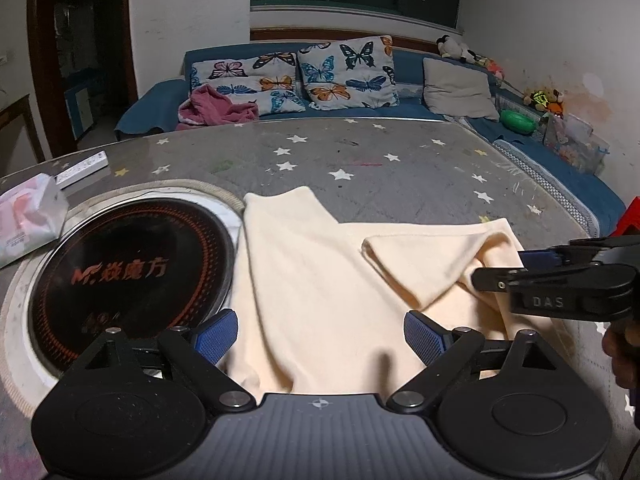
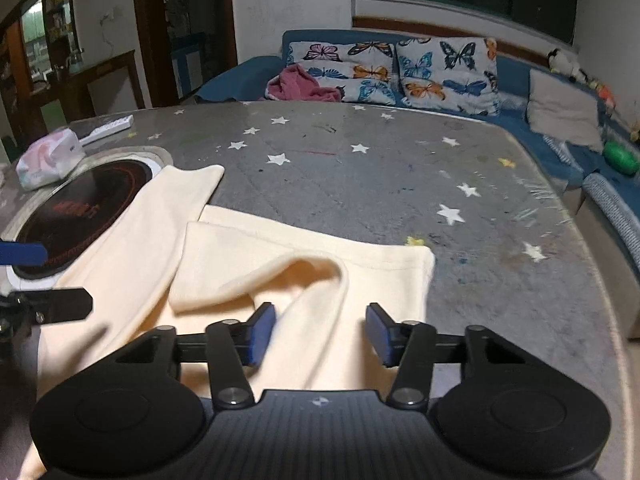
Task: Fold clothes
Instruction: 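Grasp a sweatshirt edge with the right tool while the left tool grasps another edge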
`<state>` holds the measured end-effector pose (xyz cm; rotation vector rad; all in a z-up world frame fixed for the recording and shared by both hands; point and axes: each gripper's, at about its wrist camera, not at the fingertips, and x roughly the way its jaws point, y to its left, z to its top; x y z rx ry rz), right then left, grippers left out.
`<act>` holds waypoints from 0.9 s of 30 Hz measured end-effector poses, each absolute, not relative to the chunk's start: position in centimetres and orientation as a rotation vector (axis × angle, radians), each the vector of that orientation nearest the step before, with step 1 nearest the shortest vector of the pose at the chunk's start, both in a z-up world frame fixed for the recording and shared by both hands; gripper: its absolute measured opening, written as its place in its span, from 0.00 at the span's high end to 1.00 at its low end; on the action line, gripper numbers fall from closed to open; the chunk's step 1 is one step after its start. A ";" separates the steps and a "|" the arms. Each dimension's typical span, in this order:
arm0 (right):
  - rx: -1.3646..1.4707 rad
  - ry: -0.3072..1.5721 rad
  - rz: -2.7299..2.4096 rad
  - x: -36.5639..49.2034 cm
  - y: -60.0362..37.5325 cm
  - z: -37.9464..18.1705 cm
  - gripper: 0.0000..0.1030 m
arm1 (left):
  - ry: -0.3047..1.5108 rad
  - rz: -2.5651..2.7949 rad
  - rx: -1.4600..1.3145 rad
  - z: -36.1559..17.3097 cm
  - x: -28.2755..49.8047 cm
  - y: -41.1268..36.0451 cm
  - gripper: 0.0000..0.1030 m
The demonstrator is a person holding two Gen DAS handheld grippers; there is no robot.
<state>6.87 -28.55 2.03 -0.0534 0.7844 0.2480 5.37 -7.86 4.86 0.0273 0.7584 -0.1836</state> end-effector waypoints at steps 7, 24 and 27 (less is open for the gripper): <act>-0.022 0.749 0.230 7.1 -29.5 2.6 0.94 | 0.752 -0.196 0.019 4.8 8.3 -8.9 0.11; -0.068 0.726 0.049 0.6 -34.3 2.9 0.84 | 0.784 -0.084 0.068 2.1 17.3 -10.5 0.29; -0.146 0.706 0.064 1.2 -33.4 3.1 0.67 | 0.766 -0.096 0.084 2.1 17.3 -10.4 0.49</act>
